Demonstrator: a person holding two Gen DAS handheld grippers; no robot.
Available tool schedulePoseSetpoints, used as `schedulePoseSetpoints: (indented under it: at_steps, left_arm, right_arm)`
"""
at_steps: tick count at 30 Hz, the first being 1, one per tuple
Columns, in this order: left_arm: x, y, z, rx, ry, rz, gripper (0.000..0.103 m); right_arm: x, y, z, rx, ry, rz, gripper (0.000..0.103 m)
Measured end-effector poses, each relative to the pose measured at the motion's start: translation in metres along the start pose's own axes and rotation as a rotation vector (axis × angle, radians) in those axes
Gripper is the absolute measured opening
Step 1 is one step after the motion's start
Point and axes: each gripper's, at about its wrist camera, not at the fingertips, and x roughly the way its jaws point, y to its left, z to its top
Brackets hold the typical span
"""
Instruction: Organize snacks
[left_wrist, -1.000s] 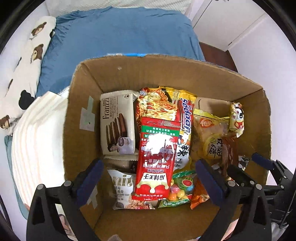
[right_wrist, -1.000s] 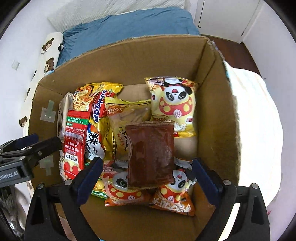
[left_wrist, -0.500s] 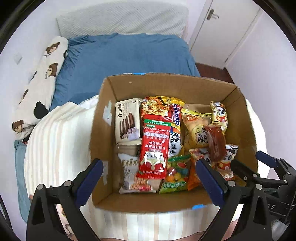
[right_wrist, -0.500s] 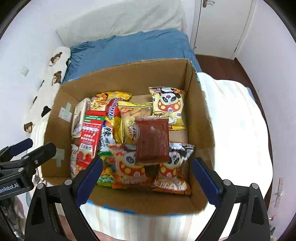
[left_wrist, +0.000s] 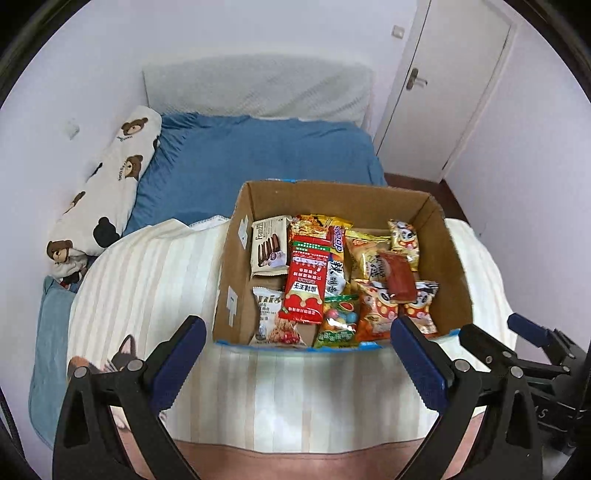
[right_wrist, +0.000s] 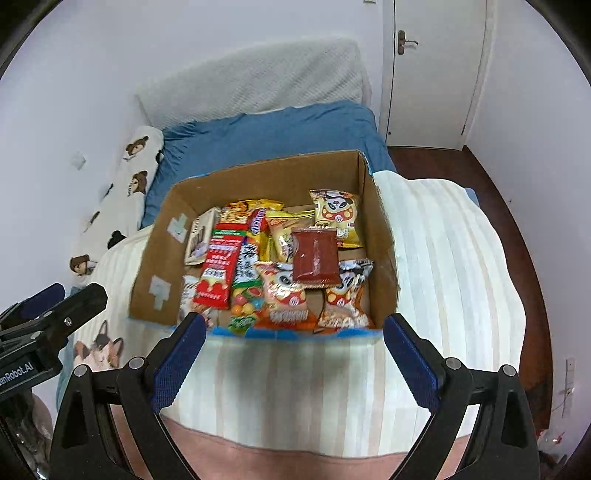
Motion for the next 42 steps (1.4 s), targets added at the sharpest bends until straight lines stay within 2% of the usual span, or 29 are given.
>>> schedulePoseSetpoints:
  at_steps: [5, 8, 9, 14, 18, 19, 21, 22, 24, 27, 31, 33, 39, 41, 42]
  left_arm:
    - [-0.029, -0.001, -0.027, 0.017, -0.028, 0.023, 0.103]
    - [-0.035, 0.002, -0.056, 0.030, 0.003, 0.046, 0.103]
    - [-0.035, 0.004, -0.068, 0.037, 0.020, 0.059, 0.103]
    - [-0.014, 0.017, -0.145, 0.063, 0.174, 0.112, 0.103]
    - [0.017, 0.033, -0.215, 0.041, 0.356, 0.139, 0.103]
    - [0.023, 0.037, -0.229, 0.031, 0.391, 0.144, 0.103]
    - [0.034, 0.046, -0.254, 0.003, 0.454, 0.150, 0.103]
    - [0.039, 0.050, -0.269, -0.014, 0.487, 0.151, 0.102]
    - [0.045, 0.056, -0.286, -0.043, 0.527, 0.146, 0.102]
    - [0.053, 0.062, -0.311, -0.115, 0.596, 0.077, 0.102]
    - [0.061, 0.061, -0.334, -0.153, 0.644, -0.012, 0.102]
    - [0.069, 0.059, -0.345, -0.166, 0.675, -0.035, 0.102]
    - [0.088, 0.052, -0.366, -0.188, 0.727, -0.090, 0.100]
    - [0.092, 0.048, -0.370, -0.179, 0.728, -0.092, 0.094]
    - [0.093, 0.046, -0.371, -0.171, 0.730, -0.089, 0.083]
  right_arm:
    - [-0.024, 0.003, -0.028, 0.018, 0.001, 0.071, 0.099]
    - [-0.027, 0.007, -0.060, 0.004, 0.057, 0.136, 0.099]
    - [-0.024, 0.008, -0.078, 0.000, 0.099, 0.158, 0.099]
    - [0.006, 0.011, -0.154, 0.009, 0.287, 0.214, 0.099]
    - [0.048, 0.006, -0.218, 0.078, 0.456, 0.245, 0.098]
    - [0.056, 0.005, -0.227, 0.090, 0.481, 0.248, 0.096]
    - [0.077, 0.002, -0.247, 0.118, 0.540, 0.259, 0.081]
    - [0.083, 0.002, -0.254, 0.125, 0.556, 0.258, 0.078]
    - [0.098, 0.001, -0.268, 0.138, 0.581, 0.250, 0.077]
    - [0.118, 0.003, -0.283, 0.153, 0.616, 0.253, 0.077]
    - [0.129, 0.011, -0.292, 0.138, 0.619, 0.260, 0.076]
    - [0.129, 0.016, -0.292, 0.111, 0.616, 0.247, 0.067]
    - [0.127, 0.020, -0.290, 0.074, 0.615, 0.232, 0.060]
    - [0.127, 0.020, -0.290, 0.074, 0.616, 0.230, 0.059]
    - [0.128, 0.021, -0.291, 0.071, 0.615, 0.225, 0.056]
